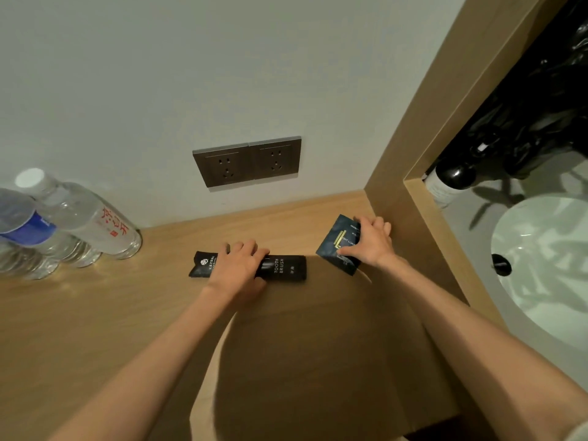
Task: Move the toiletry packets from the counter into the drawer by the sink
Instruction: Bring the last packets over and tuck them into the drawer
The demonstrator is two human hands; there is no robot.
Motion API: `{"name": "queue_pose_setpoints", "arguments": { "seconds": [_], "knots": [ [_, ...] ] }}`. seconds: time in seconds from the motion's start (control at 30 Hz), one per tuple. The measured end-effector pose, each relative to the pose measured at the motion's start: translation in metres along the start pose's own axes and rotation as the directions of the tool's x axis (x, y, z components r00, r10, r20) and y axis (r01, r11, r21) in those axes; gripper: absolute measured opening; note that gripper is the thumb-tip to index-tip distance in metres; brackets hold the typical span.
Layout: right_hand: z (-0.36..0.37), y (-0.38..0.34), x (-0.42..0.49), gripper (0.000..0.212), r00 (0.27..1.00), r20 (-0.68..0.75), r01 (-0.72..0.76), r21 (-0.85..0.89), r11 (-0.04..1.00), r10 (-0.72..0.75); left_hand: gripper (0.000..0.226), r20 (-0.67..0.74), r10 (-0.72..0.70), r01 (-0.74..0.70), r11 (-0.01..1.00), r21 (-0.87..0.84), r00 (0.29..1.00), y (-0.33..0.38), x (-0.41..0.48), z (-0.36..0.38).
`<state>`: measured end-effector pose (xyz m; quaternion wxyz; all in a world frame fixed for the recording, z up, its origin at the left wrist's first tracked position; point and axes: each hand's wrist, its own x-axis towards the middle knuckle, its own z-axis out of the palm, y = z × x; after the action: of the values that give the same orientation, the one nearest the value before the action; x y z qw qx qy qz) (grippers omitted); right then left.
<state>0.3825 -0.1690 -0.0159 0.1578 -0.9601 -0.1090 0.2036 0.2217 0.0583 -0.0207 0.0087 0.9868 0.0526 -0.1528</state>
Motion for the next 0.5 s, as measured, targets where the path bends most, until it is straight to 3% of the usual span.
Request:
{"name": "queue_pose_setpoints", "arguments": {
  "seconds": [0.17, 0.33, 0.43, 0.5],
  "knots": [
    [0.001, -0.002, -0.015, 0.057, 0.993, -0.116, -0.017, 0.171, 0.985, 0.037, 0.044, -0.076, -0.077, 0.072, 0.995, -0.068, 0.994, 0.006, -0.004, 0.001],
    [-0.017, -0.002, -0.041, 0.018, 0.996, -0.081, 0.055, 0.288, 0.956, -0.033, 0.05, -0.051, -0.114, 0.106, 0.984, -0.145, 0.992, 0.015, -0.008, -0.017],
    [-0.039, -0.003, -0.07, 0.01, 0.988, -0.134, 0.124, 0.372, 0.92, -0.08, 0.053, -0.147, -0.142, 0.085, 0.936, -0.341, 0.979, 0.03, -0.02, -0.04],
    [-0.057, 0.0, -0.096, 0.008, 0.976, -0.197, 0.171, 0.42, 0.892, -0.094, 0.042, -0.22, -0.154, 0.027, 0.871, -0.491, 0.963, 0.047, -0.034, -0.058]
  ]
}}
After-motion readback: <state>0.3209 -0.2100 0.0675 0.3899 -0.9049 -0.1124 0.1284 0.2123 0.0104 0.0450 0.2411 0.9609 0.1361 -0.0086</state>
